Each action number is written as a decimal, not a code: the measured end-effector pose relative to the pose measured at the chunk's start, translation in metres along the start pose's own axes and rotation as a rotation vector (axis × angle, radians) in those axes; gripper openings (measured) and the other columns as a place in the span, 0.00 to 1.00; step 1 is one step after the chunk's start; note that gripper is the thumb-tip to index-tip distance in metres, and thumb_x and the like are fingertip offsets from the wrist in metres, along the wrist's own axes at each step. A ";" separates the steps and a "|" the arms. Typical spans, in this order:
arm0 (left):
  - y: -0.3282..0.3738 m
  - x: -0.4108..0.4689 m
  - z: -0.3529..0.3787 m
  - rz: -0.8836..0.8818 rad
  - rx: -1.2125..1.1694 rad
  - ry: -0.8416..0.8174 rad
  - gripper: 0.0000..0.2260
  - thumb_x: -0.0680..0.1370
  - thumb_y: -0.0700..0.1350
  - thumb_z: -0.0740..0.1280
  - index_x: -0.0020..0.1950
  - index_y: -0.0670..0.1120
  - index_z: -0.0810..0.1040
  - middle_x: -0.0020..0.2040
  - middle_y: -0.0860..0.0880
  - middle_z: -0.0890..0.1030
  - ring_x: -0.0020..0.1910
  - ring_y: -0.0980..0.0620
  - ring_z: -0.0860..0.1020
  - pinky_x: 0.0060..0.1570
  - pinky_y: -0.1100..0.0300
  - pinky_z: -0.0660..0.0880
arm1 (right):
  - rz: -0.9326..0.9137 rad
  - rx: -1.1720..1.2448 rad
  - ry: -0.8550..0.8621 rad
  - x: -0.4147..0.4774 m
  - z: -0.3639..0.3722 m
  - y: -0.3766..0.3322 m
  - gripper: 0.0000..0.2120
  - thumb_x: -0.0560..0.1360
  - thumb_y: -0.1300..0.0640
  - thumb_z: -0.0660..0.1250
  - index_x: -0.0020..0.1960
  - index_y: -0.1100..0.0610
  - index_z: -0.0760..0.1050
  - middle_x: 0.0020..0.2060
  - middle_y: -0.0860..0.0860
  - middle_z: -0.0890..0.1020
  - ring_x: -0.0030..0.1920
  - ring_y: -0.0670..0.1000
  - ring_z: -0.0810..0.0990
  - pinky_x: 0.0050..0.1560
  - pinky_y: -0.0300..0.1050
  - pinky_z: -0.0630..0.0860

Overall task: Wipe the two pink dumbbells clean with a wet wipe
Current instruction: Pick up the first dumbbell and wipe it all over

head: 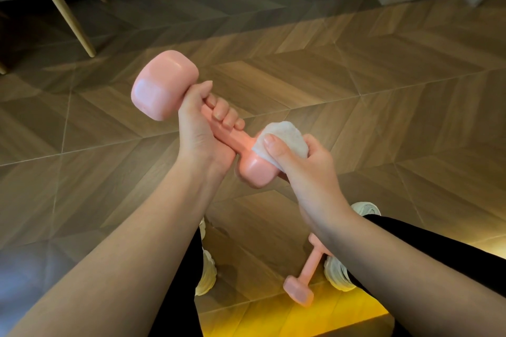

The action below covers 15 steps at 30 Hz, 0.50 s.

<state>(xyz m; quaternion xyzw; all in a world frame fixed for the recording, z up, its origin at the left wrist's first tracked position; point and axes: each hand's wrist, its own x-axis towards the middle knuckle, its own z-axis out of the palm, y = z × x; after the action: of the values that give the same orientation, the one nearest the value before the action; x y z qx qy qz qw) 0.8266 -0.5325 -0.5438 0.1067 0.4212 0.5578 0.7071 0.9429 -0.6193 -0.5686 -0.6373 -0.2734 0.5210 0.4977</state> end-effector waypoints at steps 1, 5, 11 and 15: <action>0.000 0.000 0.000 0.002 0.003 -0.001 0.17 0.78 0.45 0.63 0.30 0.49 0.63 0.24 0.52 0.60 0.22 0.53 0.60 0.25 0.62 0.64 | 0.009 -0.009 -0.011 -0.001 -0.001 -0.001 0.30 0.60 0.38 0.76 0.50 0.60 0.79 0.48 0.57 0.83 0.46 0.57 0.82 0.55 0.60 0.78; -0.001 0.000 -0.002 0.011 0.022 -0.005 0.18 0.78 0.45 0.63 0.29 0.49 0.64 0.24 0.53 0.61 0.22 0.54 0.60 0.25 0.62 0.64 | 0.098 -0.034 -0.069 -0.002 -0.007 -0.005 0.23 0.67 0.42 0.74 0.51 0.59 0.81 0.52 0.61 0.83 0.51 0.58 0.83 0.59 0.60 0.77; -0.001 0.000 -0.002 0.021 0.010 -0.054 0.17 0.78 0.45 0.63 0.30 0.49 0.64 0.24 0.53 0.60 0.22 0.54 0.60 0.26 0.61 0.64 | 0.366 0.257 -0.268 0.003 -0.002 -0.010 0.28 0.72 0.47 0.72 0.67 0.57 0.70 0.60 0.61 0.80 0.55 0.59 0.81 0.60 0.63 0.78; 0.001 0.002 -0.002 -0.001 -0.032 -0.083 0.16 0.78 0.46 0.63 0.31 0.48 0.64 0.24 0.53 0.61 0.22 0.54 0.61 0.26 0.61 0.65 | 0.352 0.414 -0.417 0.003 0.002 -0.011 0.27 0.69 0.48 0.71 0.64 0.59 0.72 0.51 0.59 0.80 0.49 0.57 0.80 0.50 0.58 0.83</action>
<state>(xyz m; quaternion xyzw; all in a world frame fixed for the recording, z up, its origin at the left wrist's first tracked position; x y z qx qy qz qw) 0.8249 -0.5313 -0.5451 0.1184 0.3825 0.5591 0.7260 0.9439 -0.6123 -0.5595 -0.4397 -0.1437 0.7624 0.4525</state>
